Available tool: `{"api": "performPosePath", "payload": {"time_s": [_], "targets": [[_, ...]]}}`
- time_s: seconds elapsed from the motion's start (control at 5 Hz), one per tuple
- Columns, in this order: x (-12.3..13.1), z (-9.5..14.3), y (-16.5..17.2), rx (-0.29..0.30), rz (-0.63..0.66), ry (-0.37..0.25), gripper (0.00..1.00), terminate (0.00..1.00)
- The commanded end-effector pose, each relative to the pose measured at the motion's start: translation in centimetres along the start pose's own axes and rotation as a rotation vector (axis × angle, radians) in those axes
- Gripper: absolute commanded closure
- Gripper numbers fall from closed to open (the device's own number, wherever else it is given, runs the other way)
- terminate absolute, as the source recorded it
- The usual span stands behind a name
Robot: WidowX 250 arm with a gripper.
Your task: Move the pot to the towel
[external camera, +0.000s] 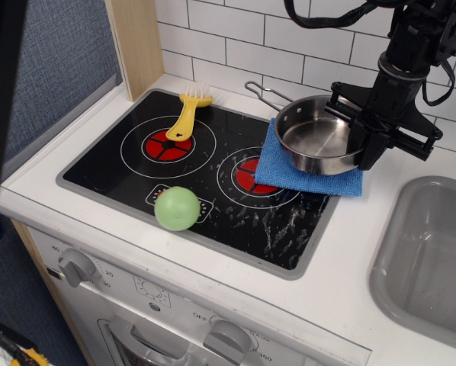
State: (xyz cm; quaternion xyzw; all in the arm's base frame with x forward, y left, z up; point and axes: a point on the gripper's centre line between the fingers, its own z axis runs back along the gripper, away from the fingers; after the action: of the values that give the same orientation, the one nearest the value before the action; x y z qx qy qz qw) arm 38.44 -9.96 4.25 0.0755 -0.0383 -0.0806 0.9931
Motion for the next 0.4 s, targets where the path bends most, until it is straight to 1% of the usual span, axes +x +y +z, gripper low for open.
{"api": "performPosePath", "payload": {"time_s": [0.0, 0.2], "targets": [[-0.80, -0.25, 0.51, 0.015, 0.019, 0.026, 0.00, 0.00], [-0.79, -0.43, 0.20, 0.012, -0.001, 0.039, 0.00, 0.00]]}}
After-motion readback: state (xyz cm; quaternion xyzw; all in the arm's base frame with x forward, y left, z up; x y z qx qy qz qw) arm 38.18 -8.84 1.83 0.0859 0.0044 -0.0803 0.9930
